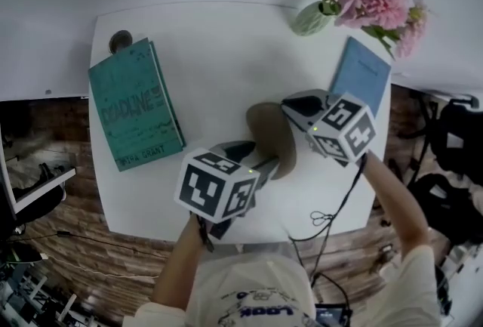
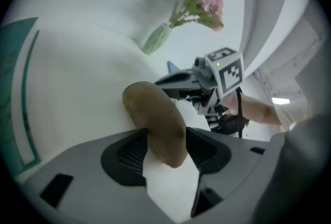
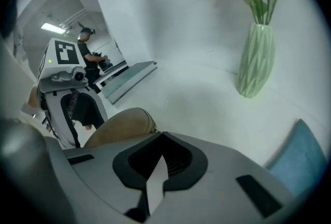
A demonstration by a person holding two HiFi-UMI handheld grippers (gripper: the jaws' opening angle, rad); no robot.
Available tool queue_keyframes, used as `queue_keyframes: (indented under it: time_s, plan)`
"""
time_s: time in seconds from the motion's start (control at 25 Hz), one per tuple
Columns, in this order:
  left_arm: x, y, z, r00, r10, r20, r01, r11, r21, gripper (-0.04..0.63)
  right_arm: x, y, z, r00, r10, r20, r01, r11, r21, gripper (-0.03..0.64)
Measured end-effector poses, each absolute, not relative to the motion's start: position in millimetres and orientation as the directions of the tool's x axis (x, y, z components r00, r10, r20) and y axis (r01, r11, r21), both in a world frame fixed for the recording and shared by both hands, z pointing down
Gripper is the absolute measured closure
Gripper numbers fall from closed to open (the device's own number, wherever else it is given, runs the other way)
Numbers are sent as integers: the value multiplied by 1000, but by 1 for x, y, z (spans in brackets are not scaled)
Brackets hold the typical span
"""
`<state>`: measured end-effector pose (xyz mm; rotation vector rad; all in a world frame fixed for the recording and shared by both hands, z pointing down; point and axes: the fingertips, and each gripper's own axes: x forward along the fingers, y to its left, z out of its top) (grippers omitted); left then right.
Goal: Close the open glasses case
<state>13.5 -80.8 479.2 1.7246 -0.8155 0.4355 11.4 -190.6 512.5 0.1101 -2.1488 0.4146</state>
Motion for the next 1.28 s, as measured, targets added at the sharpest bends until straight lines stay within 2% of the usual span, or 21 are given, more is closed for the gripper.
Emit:
queue_keyframes:
  time_s: [0.12,0.2,0.32,0.48,0.72,0.92,1.28]
  plan:
    - [-4,-85,463,674,-417,610,-698,-88,711,360,16,-185,513,-579,26,815,-403,860,-314,615]
    - [-10,-86,457,636,-441,633,-740,-117,662,357,22,-178,511,-565,-20,825,-507,797,-327,617]
    - [-11,-83,460,578,-403,710,-814,-215,540,347,31,-159,506,-523,-80,848,-577,766,-284,615]
    - [-11,-81,472,486,-351,801,-863,-339,375,345,40,-133,499,-526,-41,850,-590,737,-329,617]
    - [1,-75,481,470,-291,833,-832,-463,307,328,56,-111,504,-520,37,853,-552,747,-369,615]
    - [2,-75,484,436,-282,855,-836,-480,268,325,61,-129,506,-499,-7,866,-414,880,-232,615]
    - [3,-74,484,445,-263,856,-808,-530,257,322,31,-159,508,-504,13,864,-201,971,-132,615]
